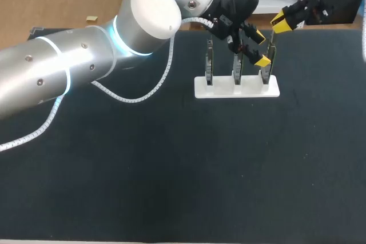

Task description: Pick up the optical module with the left hand, and insert it into the network port with the right hand.

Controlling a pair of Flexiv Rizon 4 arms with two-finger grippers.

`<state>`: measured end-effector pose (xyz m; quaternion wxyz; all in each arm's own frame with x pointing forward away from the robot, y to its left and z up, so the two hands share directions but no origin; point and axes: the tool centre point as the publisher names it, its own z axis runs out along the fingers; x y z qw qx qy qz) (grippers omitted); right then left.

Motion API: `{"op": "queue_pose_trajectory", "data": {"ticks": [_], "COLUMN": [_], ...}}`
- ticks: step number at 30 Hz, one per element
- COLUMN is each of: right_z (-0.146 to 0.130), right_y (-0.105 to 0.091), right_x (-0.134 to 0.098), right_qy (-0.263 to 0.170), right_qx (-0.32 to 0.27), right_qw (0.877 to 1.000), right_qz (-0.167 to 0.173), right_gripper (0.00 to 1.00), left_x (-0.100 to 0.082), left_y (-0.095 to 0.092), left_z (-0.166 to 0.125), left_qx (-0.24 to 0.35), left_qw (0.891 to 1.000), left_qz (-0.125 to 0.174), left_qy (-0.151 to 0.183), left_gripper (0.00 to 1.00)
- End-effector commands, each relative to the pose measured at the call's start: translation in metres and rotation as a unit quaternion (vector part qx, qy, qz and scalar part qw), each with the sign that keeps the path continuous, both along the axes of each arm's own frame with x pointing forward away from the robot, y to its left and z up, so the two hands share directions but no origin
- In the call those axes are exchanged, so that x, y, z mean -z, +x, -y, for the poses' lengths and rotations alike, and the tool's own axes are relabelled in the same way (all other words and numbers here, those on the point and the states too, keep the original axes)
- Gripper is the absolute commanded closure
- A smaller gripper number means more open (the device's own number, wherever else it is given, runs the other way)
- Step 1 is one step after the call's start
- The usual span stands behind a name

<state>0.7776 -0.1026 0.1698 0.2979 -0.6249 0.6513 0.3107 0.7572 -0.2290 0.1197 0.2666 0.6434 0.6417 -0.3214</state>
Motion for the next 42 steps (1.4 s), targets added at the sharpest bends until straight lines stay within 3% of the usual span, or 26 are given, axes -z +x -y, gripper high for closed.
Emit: {"op": "queue_pose_trajectory", "data": {"ticks": [1,42], "right_z": [-0.0007,-0.002], "right_y": [0.0001,0.0013], "right_x": [0.0041,-0.004], "right_qy": [-0.001,0.004], "right_qx": [0.0,0.0], "right_qw": [1.0,1.0], "right_qz": [-0.002,0.013], "right_gripper": [1.0,1.0], "left_x": [-0.0007,-0.0007], "left_y": [0.0019,0.0019], "left_z": [0.0012,0.0012], "left_qx": [0.001,0.001], "left_qw": [1.0,1.0], "left_qz": [-0.002,-0.002], "left_qy": [0.003,0.003], "left_gripper": [0.0,0.0]}}
